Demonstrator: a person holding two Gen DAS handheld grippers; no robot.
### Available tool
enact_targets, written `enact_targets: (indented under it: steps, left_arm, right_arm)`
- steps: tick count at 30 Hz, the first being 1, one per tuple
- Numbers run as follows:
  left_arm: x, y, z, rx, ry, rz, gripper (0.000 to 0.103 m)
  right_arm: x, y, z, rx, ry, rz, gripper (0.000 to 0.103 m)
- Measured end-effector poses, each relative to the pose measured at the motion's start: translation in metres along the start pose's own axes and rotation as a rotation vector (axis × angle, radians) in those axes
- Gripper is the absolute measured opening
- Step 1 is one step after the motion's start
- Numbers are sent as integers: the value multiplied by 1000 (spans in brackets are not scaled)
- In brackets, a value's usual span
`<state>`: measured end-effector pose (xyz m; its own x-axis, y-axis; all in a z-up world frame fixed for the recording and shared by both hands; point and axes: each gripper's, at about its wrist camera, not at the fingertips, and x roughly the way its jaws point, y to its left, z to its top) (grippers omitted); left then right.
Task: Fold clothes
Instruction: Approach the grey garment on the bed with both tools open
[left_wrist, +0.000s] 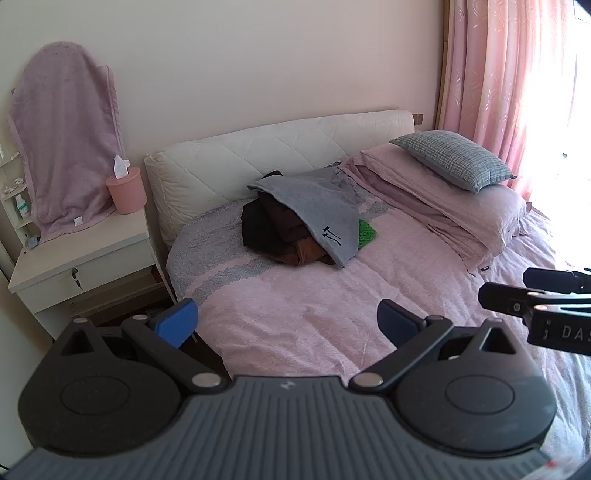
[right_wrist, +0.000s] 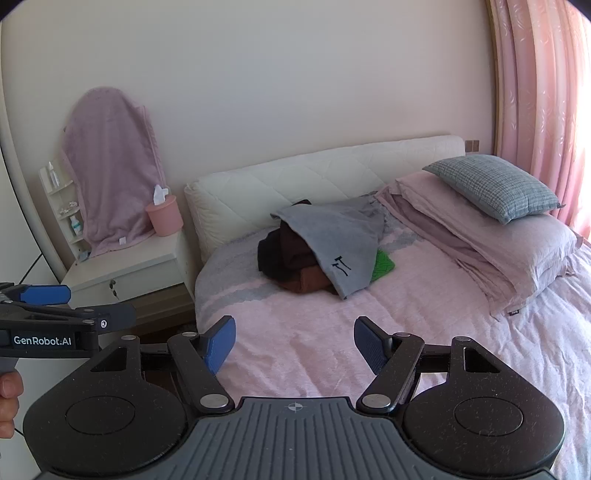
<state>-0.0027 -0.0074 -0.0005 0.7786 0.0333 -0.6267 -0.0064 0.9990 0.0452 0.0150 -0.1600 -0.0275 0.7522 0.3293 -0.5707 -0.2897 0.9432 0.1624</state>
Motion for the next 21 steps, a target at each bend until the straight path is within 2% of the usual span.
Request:
enact_targets:
  steps: [21]
  left_arm:
    - [-5,-22,-7,-23,-8,20,102]
  right_arm:
    - [-8,-21,-4,-15,-5,27,68]
